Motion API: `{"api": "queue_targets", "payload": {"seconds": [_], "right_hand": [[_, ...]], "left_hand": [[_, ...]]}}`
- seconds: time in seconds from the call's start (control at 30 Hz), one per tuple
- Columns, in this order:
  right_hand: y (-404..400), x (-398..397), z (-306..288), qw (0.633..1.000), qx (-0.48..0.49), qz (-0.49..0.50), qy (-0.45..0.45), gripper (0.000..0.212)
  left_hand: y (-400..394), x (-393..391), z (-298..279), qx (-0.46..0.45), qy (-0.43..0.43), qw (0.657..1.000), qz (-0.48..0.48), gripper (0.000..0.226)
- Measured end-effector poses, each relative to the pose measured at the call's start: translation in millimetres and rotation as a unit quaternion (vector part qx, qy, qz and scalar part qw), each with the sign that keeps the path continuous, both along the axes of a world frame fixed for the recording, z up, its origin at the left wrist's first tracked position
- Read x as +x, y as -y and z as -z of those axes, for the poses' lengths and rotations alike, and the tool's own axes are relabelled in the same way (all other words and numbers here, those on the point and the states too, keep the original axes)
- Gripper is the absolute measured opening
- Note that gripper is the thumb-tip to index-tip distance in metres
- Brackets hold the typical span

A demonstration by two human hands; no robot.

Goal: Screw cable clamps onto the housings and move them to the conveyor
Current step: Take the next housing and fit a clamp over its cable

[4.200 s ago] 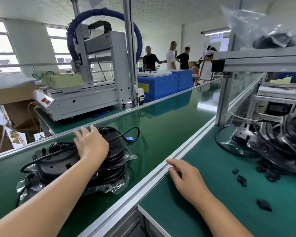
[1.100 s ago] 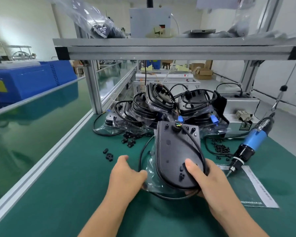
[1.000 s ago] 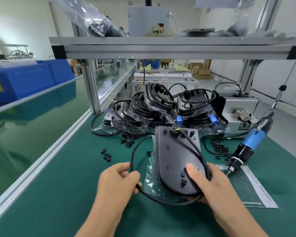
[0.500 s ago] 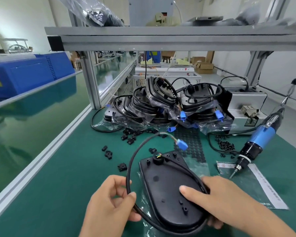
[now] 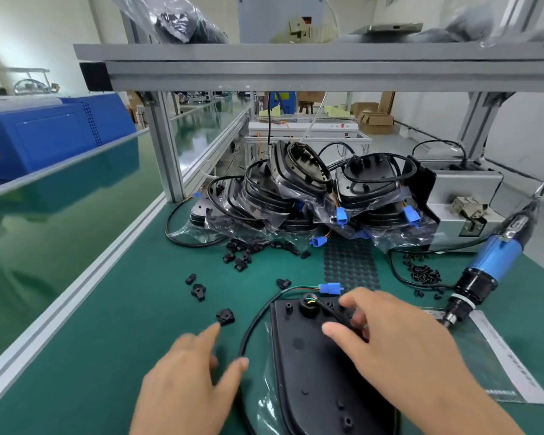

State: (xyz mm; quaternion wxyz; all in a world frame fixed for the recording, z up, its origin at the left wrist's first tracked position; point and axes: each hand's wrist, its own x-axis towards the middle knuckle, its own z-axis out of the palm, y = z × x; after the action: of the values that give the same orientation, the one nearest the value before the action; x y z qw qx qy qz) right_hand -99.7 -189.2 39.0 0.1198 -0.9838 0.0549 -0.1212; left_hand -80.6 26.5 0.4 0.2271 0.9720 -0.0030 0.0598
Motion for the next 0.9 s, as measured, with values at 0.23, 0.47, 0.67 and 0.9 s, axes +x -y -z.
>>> {"api": "queue_targets", "payload": {"seconds": [0.23, 0.47, 0.67, 0.9], "right_hand": [[-7.0, 17.1, 13.3, 0.999, 0.003, -0.023, 0.033, 0.018], [1.5, 18.9, 12.4, 0.997, 0.064, -0.043, 0.028, 0.019], [16.6, 65.7, 13.8, 0.972, 0.22, -0.034, 0.079, 0.008], [4.7, 115.1, 19.3, 0.955, 0.261, -0.141, 0.008, 0.017]], "left_hand": [[35.3, 98.5, -15.1, -0.011, 0.157, 0.967, 0.198, 0.024], [73.0, 165.6, -4.4, 0.145, -0.016, 0.935, 0.323, 0.031], [52.7, 151.6, -0.6, -0.205, -0.005, 0.946, 0.252, 0.028], [52.7, 131.6, -2.5, -0.375, -0.053, 0.891, 0.249, 0.025]]}}
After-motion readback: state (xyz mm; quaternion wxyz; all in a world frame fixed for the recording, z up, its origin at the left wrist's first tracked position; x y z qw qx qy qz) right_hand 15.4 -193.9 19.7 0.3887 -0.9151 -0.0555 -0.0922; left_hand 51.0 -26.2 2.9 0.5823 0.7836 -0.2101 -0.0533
